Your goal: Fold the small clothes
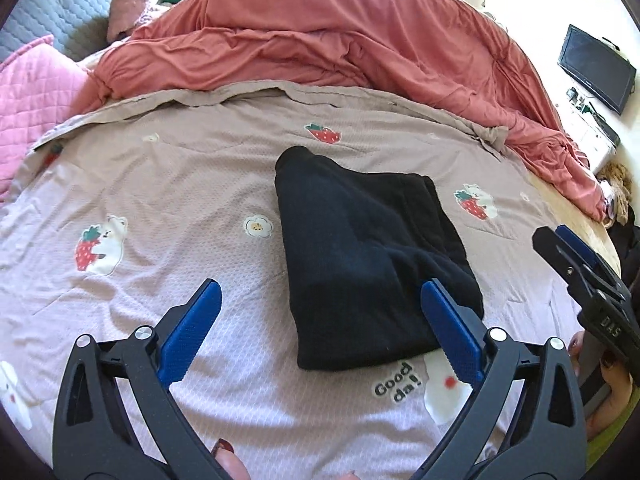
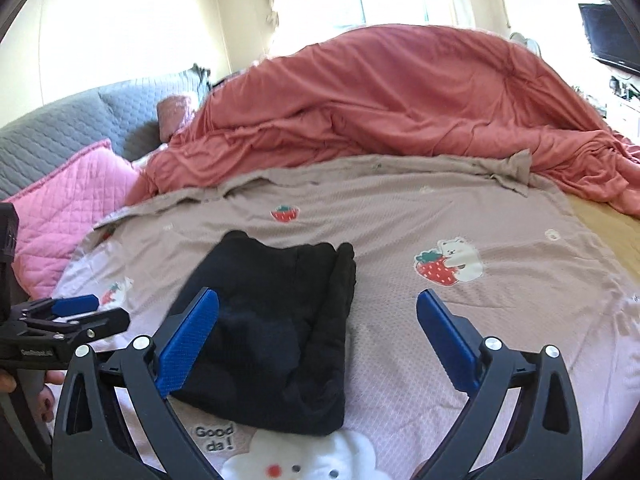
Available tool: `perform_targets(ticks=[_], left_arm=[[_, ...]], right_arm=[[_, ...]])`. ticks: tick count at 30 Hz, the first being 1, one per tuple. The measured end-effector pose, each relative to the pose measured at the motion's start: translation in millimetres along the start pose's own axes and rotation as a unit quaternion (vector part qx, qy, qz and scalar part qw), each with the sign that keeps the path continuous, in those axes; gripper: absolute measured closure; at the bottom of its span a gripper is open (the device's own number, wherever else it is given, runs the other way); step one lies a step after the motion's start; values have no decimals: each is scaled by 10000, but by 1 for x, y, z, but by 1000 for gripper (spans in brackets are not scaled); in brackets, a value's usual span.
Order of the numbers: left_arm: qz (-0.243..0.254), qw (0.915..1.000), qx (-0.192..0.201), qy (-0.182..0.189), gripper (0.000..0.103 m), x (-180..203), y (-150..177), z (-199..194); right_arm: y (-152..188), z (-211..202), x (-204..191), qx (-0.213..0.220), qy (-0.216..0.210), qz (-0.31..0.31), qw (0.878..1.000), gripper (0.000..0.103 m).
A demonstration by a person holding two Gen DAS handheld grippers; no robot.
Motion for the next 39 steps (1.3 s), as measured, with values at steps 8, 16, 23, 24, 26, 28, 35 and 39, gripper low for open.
perform_targets(ticks=[8, 16, 23, 24, 26, 28, 35, 39], left_arm=[[37, 10000, -61, -59, 9, -1, 35, -19], [-148, 9990, -421, -23, 9, -19, 74, -17], [-307, 9979, -560, -74, 9, -28, 87, -11], [-334, 9979, -545, -64, 9, -29, 87, -12], [-359, 9980, -523, -73, 9, -30, 86, -14], [-342, 9981, -503, -82, 9, -30, 86, -15], [-310, 9982, -502, -147, 9, -27, 85, -16], [-303, 9981, -509, -178, 9, -26, 85, -17]], right_arm=[[35, -30, -30, -275, 355, -178, 9988, 5], [73, -20, -42, -1207, 453, -154, 9915, 5], [78, -15, -55, -1204, 388, -421, 9911, 4], [78, -16, -57, -1170, 368, -444, 9915, 4], [76, -17, -56, -1126, 335, -453, 9920, 4], [76, -17, -55, -1123, 347, -434, 9921, 4], [75, -16, -50, -1149, 364, -352, 9921, 4], [75, -15, -49, -1167, 388, -346, 9918, 4]])
Point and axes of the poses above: each gripper's, at about its wrist camera, not at the fingertips, and z roughly the way its jaws point, x to its right, y to its underside, the point moved 3 cm from there along z, roughly the way its jaws point, and after that the axes turned 15 degrees about -x, right-handed, at the moved point
